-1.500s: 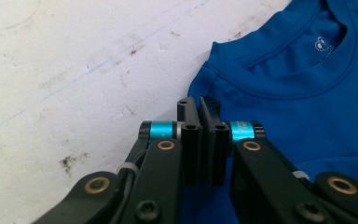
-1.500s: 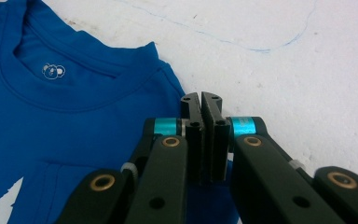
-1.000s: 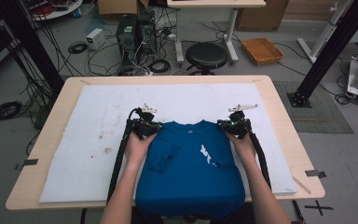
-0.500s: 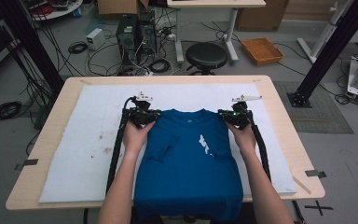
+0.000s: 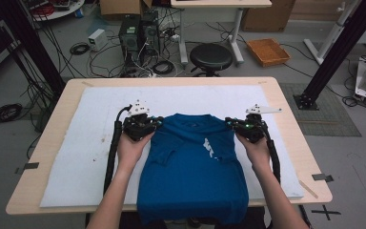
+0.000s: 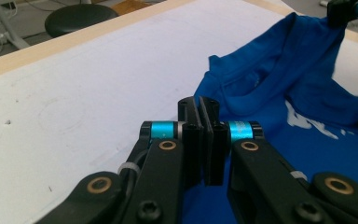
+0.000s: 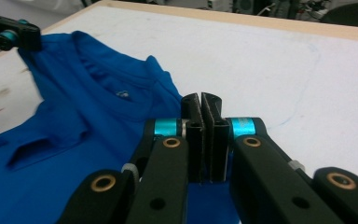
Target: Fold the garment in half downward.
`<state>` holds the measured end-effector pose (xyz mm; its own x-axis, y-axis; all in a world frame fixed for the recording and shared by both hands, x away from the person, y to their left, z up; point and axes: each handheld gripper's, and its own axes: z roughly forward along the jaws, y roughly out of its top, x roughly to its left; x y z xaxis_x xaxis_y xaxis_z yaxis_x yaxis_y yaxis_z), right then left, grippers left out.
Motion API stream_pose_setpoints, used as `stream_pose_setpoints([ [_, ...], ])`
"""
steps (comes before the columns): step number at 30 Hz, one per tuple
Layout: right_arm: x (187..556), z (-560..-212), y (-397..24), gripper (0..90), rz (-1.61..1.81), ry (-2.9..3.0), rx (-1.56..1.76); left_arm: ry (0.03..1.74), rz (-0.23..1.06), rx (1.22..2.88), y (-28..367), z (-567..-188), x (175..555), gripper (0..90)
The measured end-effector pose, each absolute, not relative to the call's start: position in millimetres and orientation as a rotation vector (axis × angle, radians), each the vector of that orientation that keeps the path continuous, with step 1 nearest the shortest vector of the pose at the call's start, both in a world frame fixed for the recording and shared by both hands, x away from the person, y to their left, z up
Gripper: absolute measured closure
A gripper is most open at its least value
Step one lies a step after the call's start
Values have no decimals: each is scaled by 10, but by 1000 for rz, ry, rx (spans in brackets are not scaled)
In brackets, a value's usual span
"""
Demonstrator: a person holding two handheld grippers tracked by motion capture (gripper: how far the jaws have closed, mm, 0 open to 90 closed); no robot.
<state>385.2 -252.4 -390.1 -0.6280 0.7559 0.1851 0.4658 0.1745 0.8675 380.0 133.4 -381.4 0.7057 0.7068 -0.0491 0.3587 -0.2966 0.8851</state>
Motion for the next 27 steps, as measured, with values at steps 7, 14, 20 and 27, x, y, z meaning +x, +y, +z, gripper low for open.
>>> stream_pose_setpoints([
  [7, 3504, -3906, -2508, 886, 1422, 2187, 1078, 730, 442, 1954, 1330, -3833, 3439, 879],
  [14, 3253, -3952, -2547, 886, 1435, 2170, 1067, 684, 448, 1965, 1354, -3870, 3225, 879],
  [20, 3055, -3959, -2581, 886, 1456, 2186, 1045, 656, 438, 1965, 1367, -3912, 3054, 879],
  [27, 2839, -4026, -2628, 886, 1467, 2214, 1027, 607, 454, 2006, 1341, -4021, 2807, 879],
])
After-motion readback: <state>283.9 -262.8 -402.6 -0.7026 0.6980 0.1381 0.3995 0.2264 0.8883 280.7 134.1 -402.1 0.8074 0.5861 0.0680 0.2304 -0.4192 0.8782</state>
